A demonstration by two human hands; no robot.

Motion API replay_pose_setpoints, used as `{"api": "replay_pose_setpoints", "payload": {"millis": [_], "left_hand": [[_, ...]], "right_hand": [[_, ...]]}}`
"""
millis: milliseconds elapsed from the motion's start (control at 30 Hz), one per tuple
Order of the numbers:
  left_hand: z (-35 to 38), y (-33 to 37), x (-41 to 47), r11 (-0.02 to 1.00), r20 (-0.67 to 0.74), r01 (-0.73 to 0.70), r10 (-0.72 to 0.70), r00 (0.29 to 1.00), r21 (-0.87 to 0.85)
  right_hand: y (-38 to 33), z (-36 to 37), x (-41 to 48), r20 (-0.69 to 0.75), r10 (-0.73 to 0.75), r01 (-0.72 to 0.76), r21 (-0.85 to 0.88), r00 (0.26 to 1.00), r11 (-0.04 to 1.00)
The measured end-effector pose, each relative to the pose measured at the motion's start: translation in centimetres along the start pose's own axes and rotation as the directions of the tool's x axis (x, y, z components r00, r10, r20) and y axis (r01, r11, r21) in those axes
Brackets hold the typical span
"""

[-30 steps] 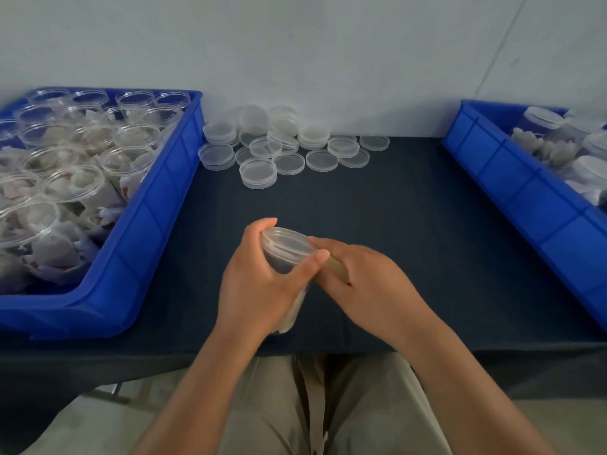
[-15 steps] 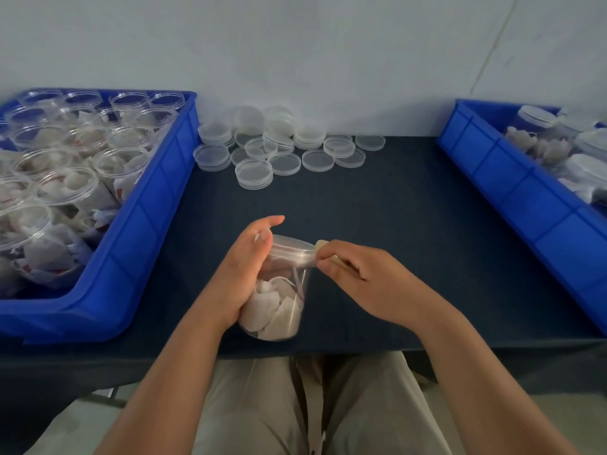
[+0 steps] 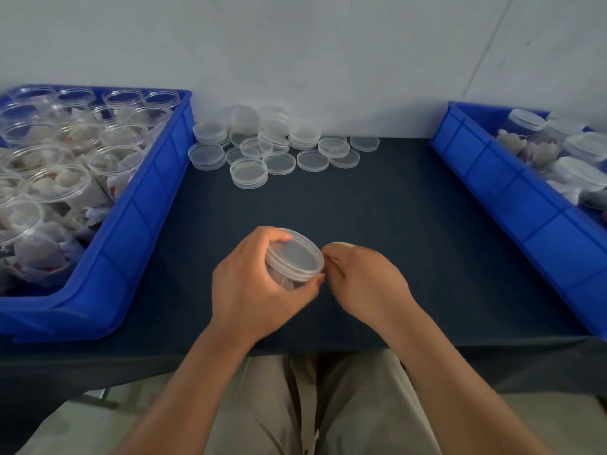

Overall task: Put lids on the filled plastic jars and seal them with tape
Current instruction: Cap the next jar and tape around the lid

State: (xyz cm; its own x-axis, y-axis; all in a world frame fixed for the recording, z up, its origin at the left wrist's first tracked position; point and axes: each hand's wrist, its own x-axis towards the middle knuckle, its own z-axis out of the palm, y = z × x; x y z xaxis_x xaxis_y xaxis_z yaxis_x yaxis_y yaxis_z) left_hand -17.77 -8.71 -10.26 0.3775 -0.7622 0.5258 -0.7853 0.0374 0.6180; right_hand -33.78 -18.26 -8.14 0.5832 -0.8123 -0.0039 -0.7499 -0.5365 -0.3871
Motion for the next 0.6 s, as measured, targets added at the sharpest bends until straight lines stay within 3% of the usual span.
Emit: {"api": "replay_pose_setpoints", "payload": {"millis": [100,167,233,300,433,467,533,600], "left_hand": [[-0.9,0.6,-0.3,0.999,-0.011,-0.038,0.038,0.999,-0.009],[-1.5,1.8,-1.2,0.959,0.06,0.033,-0.017,0.998,-0.281],[-1.7,4.1,-2.5,0.842,0.175,0.04,0.065,0.982,-0.538],[-1.9,5.0,-2.5,0.828,0.246,0.096,0.051,0.968,-0.552],[-2.2,1.4,0.6,0.785,0.297,0.38,-0.26,0.919,-0.489],[-2.3,0.3,1.0,0.776,0.287,0.419,-0.314,0.905,-0.472],[-2.4,-0.8,1.4,0.739,0.282,0.479,-0.389,0.877,-0.474],[-2.4,-1.1,1.4,0.685,0.308,0.522,-0.421,0.853,-0.509]], "right_hand": [[0.2,0.8,1.3,0.022,0.04,-0.041,0.019,0.999,0.999],[1.0,1.6,2.9,0.0,0.117,-0.117,-0.095,0.993,0.989],[2.3,1.7,4.1,-0.005,0.209,-0.207,-0.17,0.978,0.963],[2.8,1.8,4.9,-0.001,0.176,-0.174,-0.136,0.984,0.975],[1.8,4.1,4.5,0.037,-0.07,0.078,-0.29,0.997,0.954],[1.4,4.8,3.8,0.024,-0.122,0.124,-0.251,0.992,0.96],[0.8,5.7,2.7,-0.01,-0.155,0.151,-0.164,0.988,0.975],[0.6,6.0,2.3,-0.013,-0.146,0.141,-0.197,0.989,0.97]]}}
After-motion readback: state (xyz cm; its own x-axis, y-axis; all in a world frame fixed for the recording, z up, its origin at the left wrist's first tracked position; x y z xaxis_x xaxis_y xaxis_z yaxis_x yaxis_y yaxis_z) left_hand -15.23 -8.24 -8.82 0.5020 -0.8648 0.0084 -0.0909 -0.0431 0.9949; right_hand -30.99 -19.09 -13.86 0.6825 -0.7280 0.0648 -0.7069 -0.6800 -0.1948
